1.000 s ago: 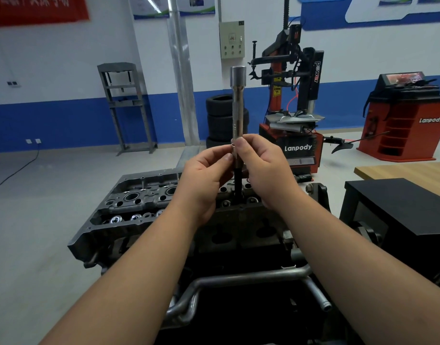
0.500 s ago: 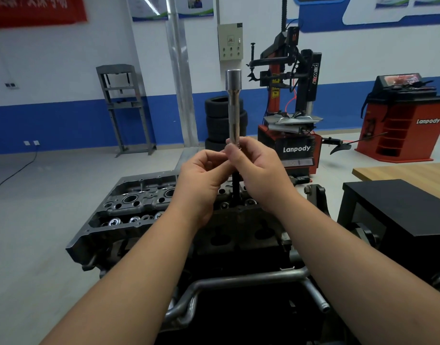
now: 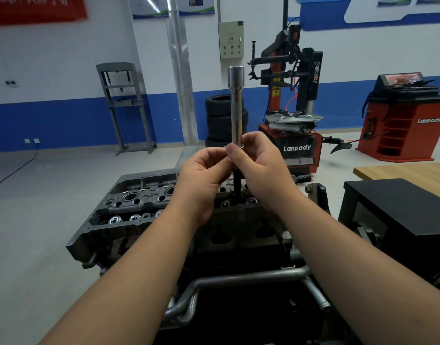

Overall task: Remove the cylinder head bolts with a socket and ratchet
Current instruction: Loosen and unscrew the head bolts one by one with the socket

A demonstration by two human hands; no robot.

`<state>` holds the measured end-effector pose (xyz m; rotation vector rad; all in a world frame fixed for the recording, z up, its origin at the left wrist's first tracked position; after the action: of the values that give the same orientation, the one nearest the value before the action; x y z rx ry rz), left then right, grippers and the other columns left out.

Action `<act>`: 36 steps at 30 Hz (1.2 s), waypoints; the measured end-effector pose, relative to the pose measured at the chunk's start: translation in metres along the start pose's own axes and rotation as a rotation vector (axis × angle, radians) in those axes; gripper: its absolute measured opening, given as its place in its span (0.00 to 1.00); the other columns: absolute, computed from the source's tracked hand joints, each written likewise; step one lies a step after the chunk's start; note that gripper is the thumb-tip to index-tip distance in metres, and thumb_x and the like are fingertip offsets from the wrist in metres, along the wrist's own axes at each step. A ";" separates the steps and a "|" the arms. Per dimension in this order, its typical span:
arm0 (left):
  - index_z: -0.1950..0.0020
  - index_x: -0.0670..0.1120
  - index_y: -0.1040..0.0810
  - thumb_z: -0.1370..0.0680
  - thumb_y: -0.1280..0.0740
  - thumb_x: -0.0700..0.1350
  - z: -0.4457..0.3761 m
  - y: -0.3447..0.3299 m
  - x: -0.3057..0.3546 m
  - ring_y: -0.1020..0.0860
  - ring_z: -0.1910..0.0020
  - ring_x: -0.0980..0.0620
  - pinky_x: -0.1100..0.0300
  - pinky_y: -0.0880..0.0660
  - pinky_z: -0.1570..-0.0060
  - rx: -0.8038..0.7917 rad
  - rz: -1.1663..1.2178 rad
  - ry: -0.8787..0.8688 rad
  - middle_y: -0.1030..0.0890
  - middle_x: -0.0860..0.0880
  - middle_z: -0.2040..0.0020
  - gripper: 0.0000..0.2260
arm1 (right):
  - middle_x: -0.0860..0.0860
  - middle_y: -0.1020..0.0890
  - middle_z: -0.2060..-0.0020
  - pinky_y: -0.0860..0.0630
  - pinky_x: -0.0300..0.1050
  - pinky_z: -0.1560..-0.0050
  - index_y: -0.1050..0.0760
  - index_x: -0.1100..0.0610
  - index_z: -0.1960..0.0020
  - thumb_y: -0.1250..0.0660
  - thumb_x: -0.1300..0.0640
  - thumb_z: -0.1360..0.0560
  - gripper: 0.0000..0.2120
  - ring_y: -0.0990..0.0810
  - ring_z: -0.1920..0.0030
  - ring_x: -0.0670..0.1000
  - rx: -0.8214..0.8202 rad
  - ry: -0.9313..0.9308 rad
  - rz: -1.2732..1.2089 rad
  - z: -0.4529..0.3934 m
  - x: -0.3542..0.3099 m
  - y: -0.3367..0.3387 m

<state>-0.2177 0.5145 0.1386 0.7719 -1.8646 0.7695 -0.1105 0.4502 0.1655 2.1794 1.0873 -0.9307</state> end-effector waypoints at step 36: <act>0.43 0.46 0.16 0.22 0.30 0.45 -0.002 -0.005 -0.005 0.14 0.46 0.49 0.59 0.19 0.48 -0.069 0.064 0.069 0.13 0.46 0.48 0.09 | 0.45 0.17 0.56 0.20 0.43 0.49 0.21 0.49 0.45 0.39 0.49 0.17 0.08 0.18 0.52 0.42 0.004 -0.033 0.003 -0.001 0.005 0.002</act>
<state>-0.2111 0.5144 0.1354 0.6374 -1.8514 0.7587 -0.1063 0.4522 0.1631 2.1605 1.0669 -0.9654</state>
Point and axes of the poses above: each hand's wrist, its own z-axis away from the middle knuckle, its own y-axis out of the back of the hand, x = y × z, the point moved 9 cm from there along -z, towards the middle knuckle
